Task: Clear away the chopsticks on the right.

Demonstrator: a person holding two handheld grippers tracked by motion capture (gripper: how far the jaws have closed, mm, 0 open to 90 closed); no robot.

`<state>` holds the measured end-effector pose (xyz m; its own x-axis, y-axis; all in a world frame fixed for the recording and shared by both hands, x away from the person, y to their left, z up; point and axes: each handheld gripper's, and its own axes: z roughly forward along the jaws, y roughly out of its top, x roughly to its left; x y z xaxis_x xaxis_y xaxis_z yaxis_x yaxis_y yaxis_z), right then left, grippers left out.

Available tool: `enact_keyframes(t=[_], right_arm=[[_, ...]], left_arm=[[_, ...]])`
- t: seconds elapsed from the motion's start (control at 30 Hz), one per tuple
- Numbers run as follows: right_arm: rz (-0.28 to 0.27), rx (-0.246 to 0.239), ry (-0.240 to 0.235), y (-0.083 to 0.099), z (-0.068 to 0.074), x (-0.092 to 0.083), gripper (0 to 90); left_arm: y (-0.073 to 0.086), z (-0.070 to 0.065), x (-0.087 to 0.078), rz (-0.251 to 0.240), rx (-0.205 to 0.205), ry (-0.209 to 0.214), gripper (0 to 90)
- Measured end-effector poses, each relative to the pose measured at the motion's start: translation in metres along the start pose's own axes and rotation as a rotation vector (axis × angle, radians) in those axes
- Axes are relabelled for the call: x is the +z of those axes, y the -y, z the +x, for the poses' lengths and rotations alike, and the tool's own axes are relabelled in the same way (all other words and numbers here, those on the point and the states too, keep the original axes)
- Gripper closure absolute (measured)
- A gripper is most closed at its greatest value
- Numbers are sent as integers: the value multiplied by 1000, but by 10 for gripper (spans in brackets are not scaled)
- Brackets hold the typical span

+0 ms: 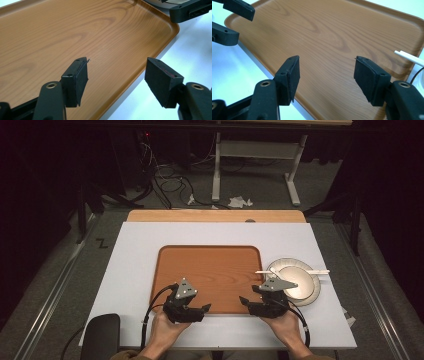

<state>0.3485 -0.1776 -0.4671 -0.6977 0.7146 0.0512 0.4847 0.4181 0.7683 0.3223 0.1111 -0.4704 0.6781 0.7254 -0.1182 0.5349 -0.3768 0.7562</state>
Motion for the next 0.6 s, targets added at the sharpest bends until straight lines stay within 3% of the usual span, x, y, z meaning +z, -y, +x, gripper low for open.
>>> enact_keyframes(t=[0.37, 0.6], right_arm=[[33, -38, -3, -2, 5, -5, 319], [14, -22, -5, -3, 2, -16, 259]], left_arm=[[0, 0, -1, 3, 3, 3, 348], [0, 1, -1, -1, -3, 3, 348]])
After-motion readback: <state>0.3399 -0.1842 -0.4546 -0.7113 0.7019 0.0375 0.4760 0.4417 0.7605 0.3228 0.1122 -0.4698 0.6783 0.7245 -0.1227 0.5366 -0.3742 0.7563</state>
